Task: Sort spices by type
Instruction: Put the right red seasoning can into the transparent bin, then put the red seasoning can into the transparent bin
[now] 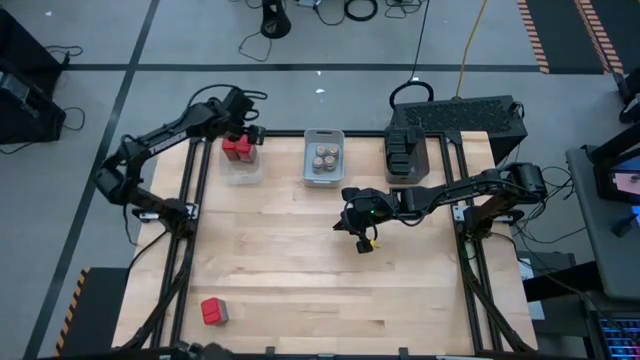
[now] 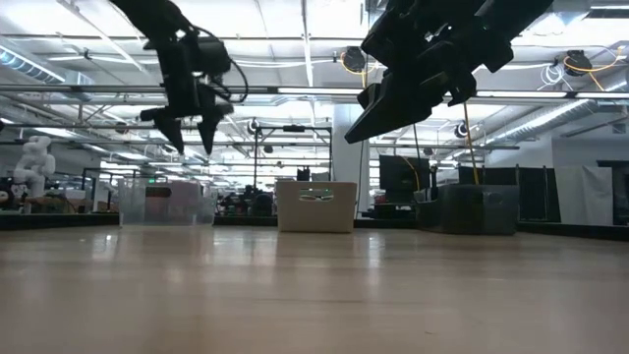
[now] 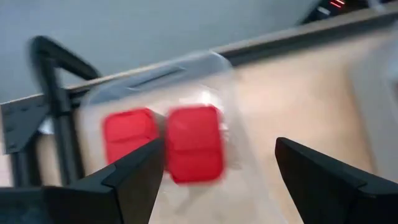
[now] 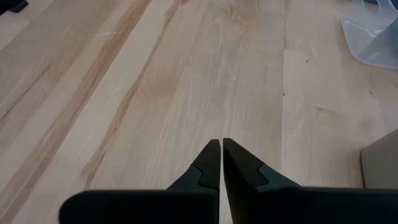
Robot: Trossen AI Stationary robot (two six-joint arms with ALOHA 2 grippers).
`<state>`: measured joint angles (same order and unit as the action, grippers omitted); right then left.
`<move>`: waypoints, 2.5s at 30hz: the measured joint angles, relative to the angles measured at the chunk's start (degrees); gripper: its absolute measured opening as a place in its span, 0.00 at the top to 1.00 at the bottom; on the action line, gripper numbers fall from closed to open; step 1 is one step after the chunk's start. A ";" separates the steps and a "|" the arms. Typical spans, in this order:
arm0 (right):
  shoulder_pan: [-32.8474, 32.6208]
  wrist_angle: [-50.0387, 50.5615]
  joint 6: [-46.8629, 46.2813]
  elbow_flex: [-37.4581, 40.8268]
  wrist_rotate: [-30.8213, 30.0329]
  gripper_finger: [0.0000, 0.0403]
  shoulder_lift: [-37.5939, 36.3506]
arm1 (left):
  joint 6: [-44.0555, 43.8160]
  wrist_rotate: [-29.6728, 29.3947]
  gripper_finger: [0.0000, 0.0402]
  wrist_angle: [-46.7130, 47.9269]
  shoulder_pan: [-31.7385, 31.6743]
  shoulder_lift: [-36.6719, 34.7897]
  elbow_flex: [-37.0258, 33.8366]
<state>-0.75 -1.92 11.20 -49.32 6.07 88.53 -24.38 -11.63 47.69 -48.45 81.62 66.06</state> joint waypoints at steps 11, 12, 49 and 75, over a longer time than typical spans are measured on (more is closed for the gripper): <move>0.00 -0.04 0.00 0.00 0.00 1.00 0.00 | 8.94 22.10 0.23 17.19 13.93 -3.30 0.02; 0.00 -0.02 0.00 0.00 0.00 1.00 0.00 | 9.15 22.56 0.23 18.68 16.23 -3.57 0.02; -0.11 -1.70 0.75 -0.02 6.89 1.00 0.00 | -104.34 22.16 0.23 20.01 94.26 -4.88 -0.04; -0.11 -1.11 4.80 -0.02 12.52 1.00 0.00 | -117.40 27.10 0.23 12.13 100.73 7.46 -0.07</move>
<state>-0.86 -3.02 16.00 -49.34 18.59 88.53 -141.78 15.47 59.82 52.29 89.08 66.00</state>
